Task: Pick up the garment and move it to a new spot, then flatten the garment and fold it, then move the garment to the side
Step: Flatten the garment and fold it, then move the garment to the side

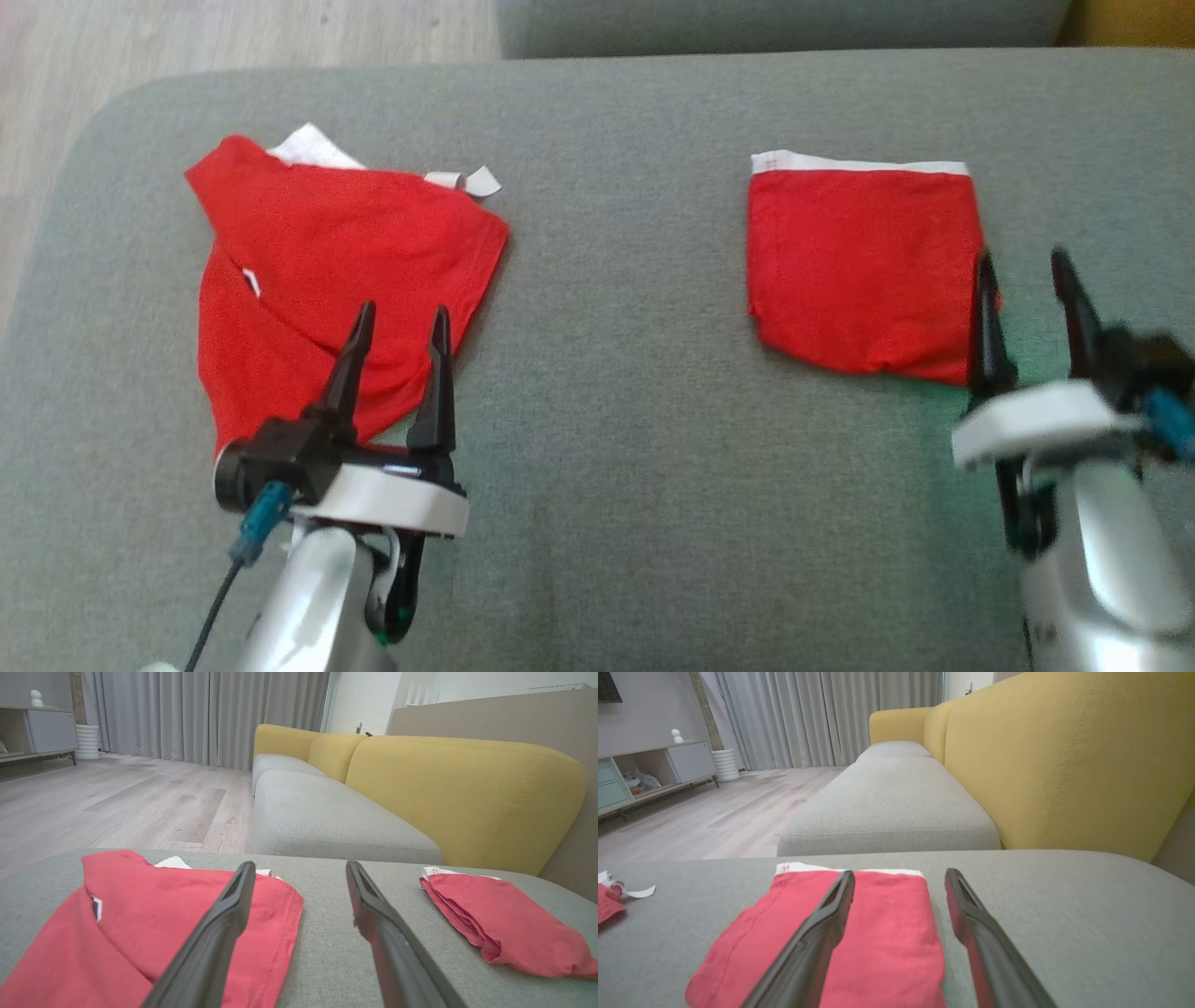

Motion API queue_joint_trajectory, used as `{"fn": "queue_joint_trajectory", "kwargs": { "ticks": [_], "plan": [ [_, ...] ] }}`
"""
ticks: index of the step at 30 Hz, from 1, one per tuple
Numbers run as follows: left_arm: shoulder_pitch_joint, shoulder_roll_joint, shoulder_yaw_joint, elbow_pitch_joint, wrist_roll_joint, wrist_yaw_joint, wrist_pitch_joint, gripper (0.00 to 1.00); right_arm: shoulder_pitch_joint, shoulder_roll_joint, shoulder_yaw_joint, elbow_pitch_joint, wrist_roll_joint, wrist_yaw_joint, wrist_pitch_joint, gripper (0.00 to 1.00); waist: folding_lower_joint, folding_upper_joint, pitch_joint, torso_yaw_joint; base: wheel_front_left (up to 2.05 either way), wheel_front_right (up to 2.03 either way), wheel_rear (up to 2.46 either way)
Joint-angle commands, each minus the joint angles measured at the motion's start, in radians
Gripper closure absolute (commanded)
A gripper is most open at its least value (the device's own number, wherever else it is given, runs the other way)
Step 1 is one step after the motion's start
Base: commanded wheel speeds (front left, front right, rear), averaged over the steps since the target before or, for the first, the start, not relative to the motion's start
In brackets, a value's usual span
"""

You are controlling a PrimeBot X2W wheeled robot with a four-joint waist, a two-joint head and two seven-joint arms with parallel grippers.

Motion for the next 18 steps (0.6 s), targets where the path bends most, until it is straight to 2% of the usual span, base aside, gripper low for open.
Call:
{"fn": "queue_joint_trajectory", "kwargs": {
  "ticks": [1, 5, 9, 14, 18],
  "plan": [
    [-0.007, 0.010, 0.033, -0.029, 0.006, 0.008, -0.005, 0.00, 0.016, 0.009, 0.030, -0.055, 0.011, -0.002, -0.010, 0.00, 0.0002, 0.0000, -0.016, -0.014, 0.00, 0.00, 0.00],
    [0.018, 0.010, 0.034, -0.035, 0.004, 0.010, -0.005, 0.00, 0.114, 0.009, 0.043, -0.117, 0.042, -0.002, -0.010, 0.00, 0.0002, 0.0000, -0.023, -0.024, 0.00, 0.00, 0.00],
    [0.023, 0.010, 0.032, -0.035, 0.005, 0.009, -0.005, 0.00, 0.139, 0.009, 0.046, -0.151, 0.053, -0.002, -0.004, 0.00, 0.0002, 0.0000, -0.019, -0.029, 0.00, 0.00, 0.00],
    [0.006, 0.010, 0.023, -0.039, 0.005, 0.006, -0.005, 0.00, 0.116, 0.009, 0.040, -0.190, 0.044, -0.002, 0.020, 0.00, 0.0002, 0.0000, 0.007, -0.021, 0.00, 0.00, 0.00],
    [-0.014, 0.010, 0.013, -0.041, 0.007, 0.002, -0.005, 0.00, 0.038, 0.009, -0.020, -0.165, 0.057, -0.002, 0.100, 0.00, 0.0002, 0.0000, 0.042, -0.001, 0.00, 0.00, 0.00]
  ]
}}
